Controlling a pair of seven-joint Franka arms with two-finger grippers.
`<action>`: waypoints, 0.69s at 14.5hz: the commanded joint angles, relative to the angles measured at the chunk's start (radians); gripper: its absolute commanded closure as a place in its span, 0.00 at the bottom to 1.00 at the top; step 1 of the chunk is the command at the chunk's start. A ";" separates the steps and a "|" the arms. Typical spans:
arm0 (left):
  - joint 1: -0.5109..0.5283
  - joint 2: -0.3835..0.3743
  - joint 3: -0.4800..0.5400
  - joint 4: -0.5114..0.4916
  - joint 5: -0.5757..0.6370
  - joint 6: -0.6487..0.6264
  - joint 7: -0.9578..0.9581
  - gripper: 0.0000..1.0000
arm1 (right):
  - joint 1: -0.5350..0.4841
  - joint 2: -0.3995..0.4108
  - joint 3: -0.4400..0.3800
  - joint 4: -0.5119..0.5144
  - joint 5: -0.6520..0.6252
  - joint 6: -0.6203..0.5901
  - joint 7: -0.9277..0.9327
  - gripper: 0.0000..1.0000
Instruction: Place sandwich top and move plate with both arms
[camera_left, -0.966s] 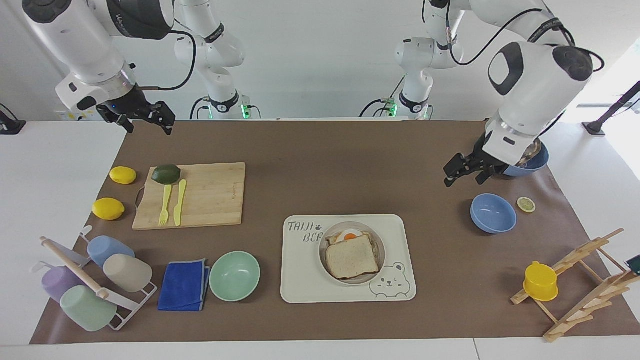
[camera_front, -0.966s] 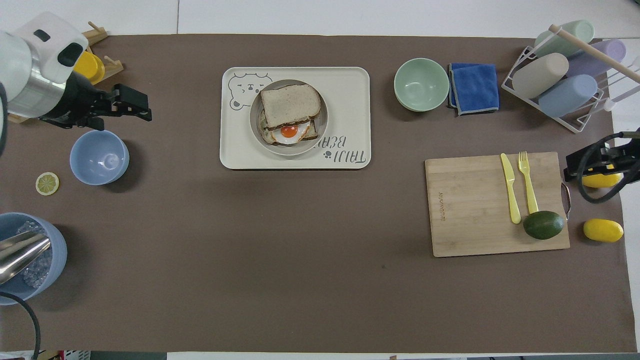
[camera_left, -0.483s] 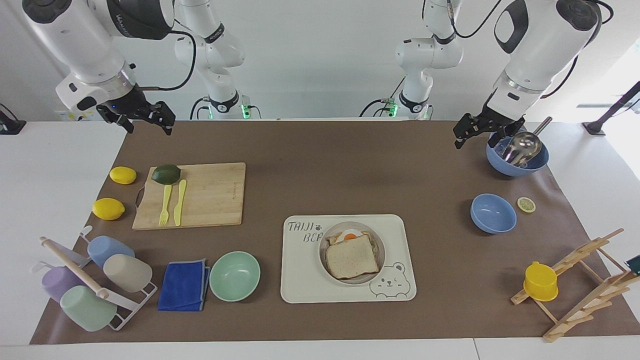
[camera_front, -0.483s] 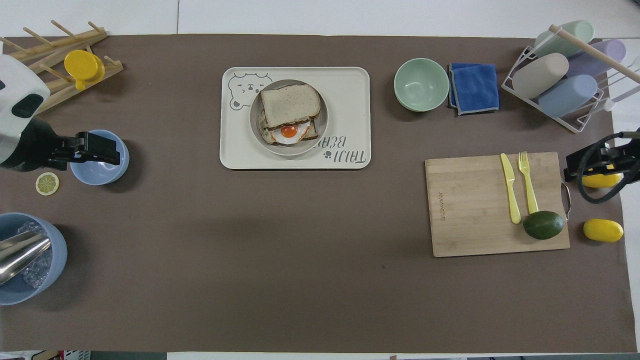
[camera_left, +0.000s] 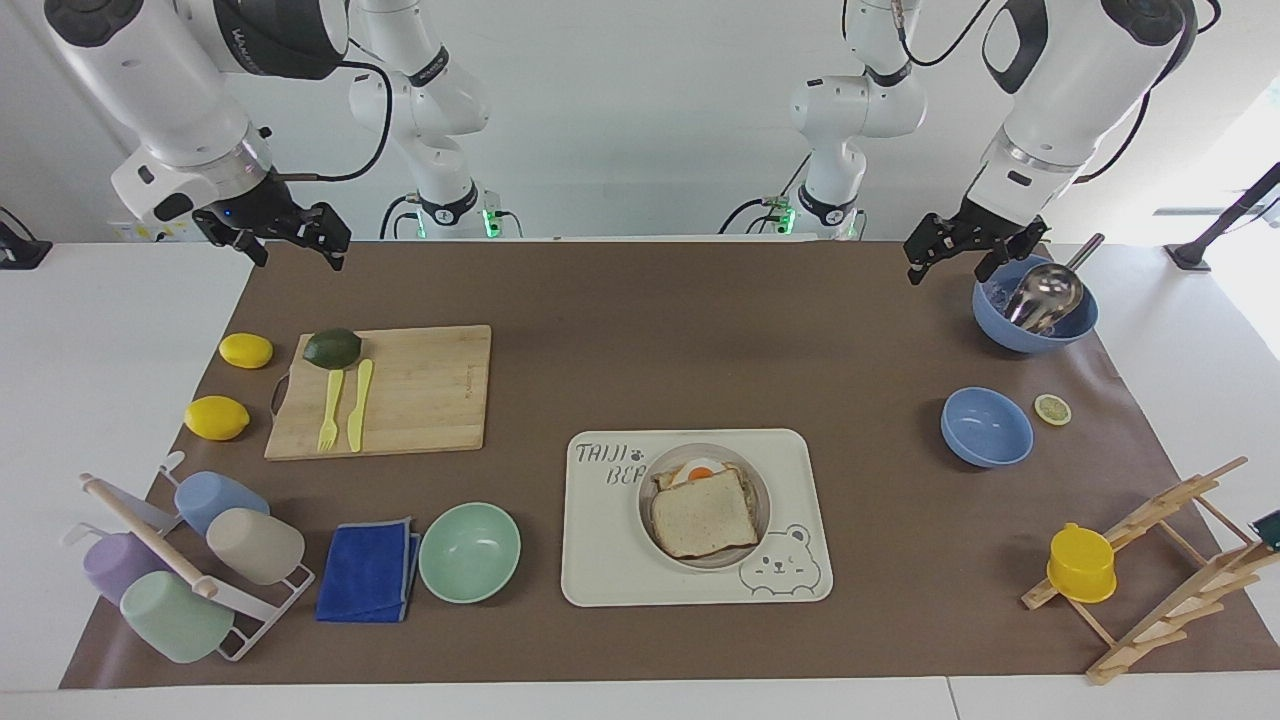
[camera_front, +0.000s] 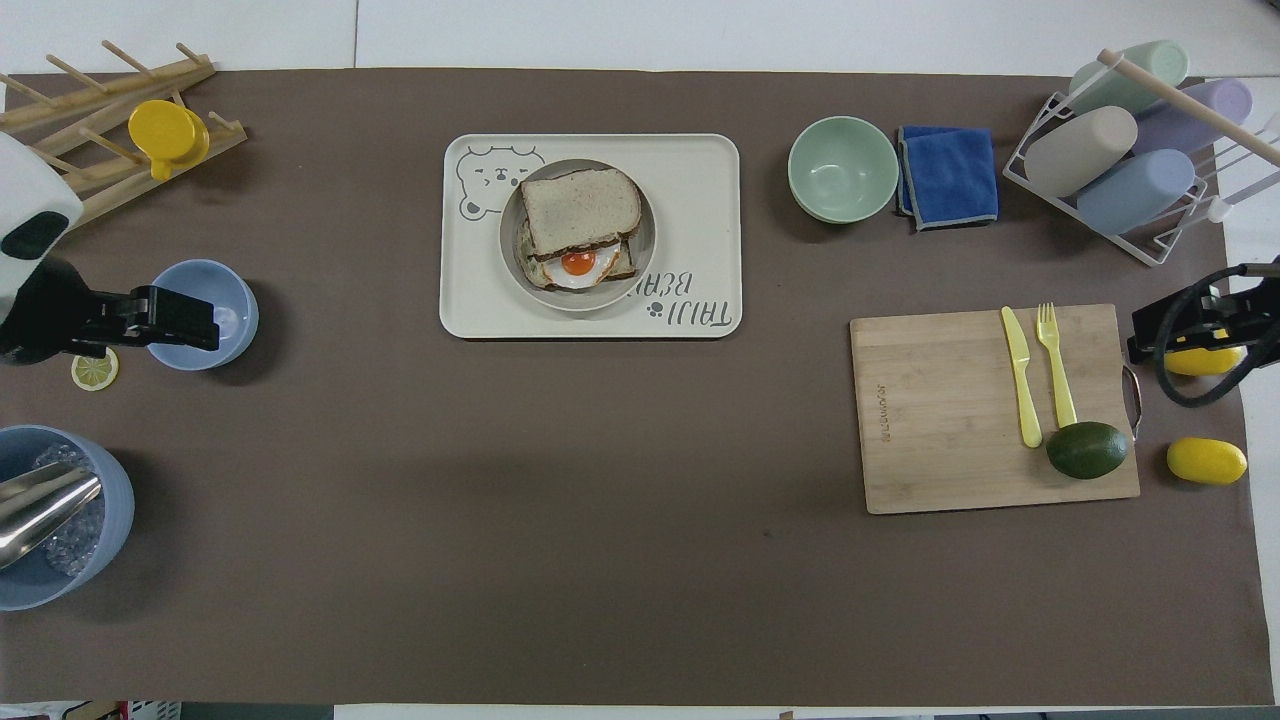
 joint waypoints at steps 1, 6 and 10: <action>-0.007 0.027 0.005 0.029 0.029 -0.041 0.051 0.00 | -0.014 -0.016 0.006 -0.016 0.026 0.002 -0.019 0.00; 0.007 0.025 -0.001 0.024 0.026 -0.030 0.052 0.00 | -0.014 -0.016 0.004 -0.016 0.026 0.002 -0.019 0.00; 0.024 0.025 -0.012 0.026 0.022 -0.029 0.052 0.00 | -0.015 -0.016 0.004 -0.016 0.026 0.002 -0.019 0.00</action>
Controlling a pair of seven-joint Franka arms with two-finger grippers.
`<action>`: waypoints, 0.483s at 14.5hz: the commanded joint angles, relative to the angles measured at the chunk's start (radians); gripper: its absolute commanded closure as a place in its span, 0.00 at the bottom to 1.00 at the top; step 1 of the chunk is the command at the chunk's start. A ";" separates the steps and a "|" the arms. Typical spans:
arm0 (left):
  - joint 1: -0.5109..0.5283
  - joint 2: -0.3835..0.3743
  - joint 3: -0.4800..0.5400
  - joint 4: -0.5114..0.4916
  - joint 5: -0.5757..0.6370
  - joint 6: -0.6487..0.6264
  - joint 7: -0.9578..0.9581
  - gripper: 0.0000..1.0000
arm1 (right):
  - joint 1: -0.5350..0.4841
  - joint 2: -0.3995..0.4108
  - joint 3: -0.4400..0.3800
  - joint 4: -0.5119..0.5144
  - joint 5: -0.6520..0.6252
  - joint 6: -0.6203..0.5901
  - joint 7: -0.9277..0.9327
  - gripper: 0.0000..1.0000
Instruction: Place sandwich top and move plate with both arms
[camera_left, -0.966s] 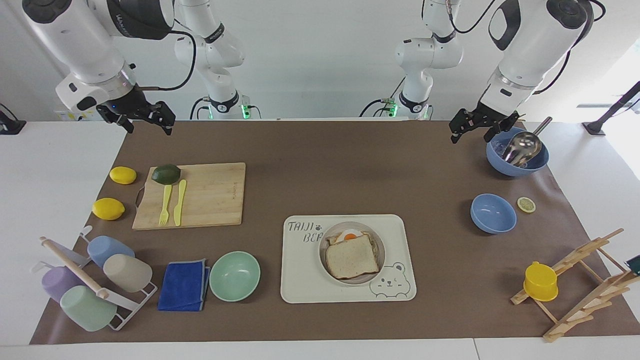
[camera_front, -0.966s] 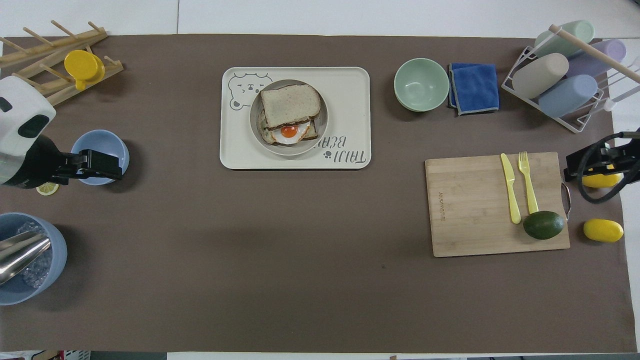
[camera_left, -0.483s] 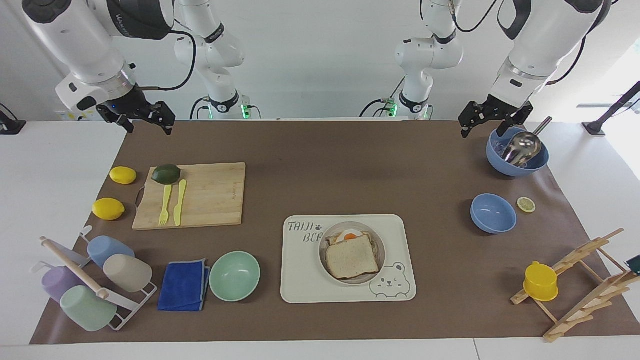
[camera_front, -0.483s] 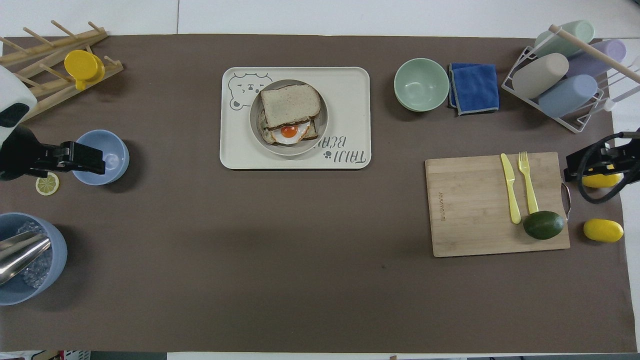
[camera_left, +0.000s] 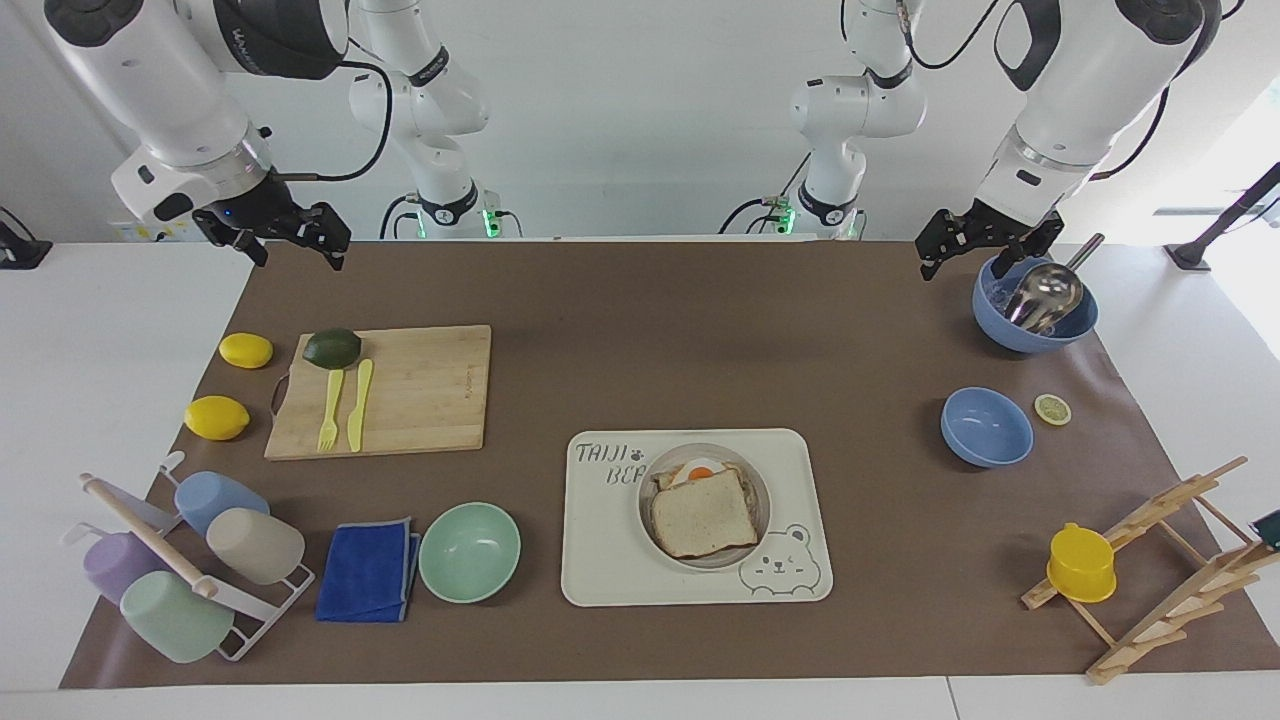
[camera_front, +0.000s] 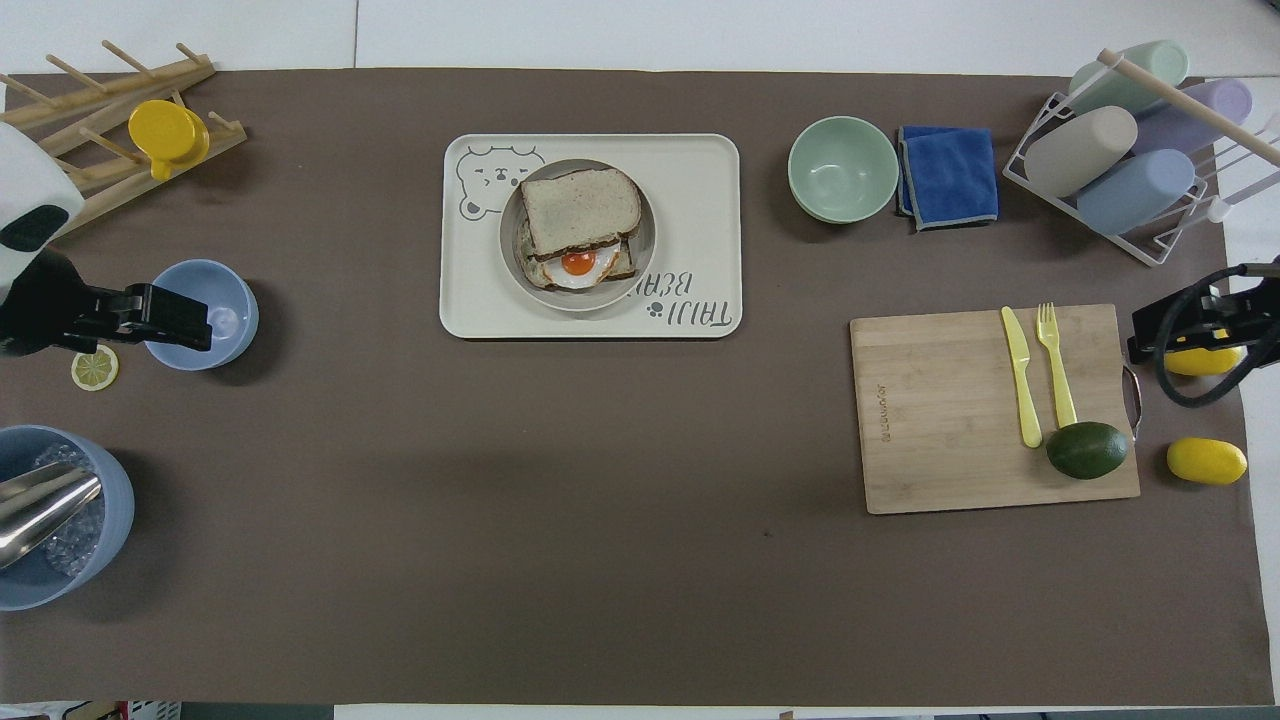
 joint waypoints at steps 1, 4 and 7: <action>0.020 0.002 -0.014 0.011 0.015 -0.012 0.014 0.00 | -0.014 -0.016 0.004 -0.016 0.026 0.002 -0.019 0.00; 0.020 -0.002 -0.013 0.010 0.015 -0.010 0.014 0.00 | -0.014 -0.016 0.004 -0.016 0.026 0.002 -0.019 0.00; 0.018 -0.007 -0.011 0.007 0.014 -0.012 0.013 0.00 | -0.015 -0.016 0.004 -0.016 0.026 0.002 -0.019 0.00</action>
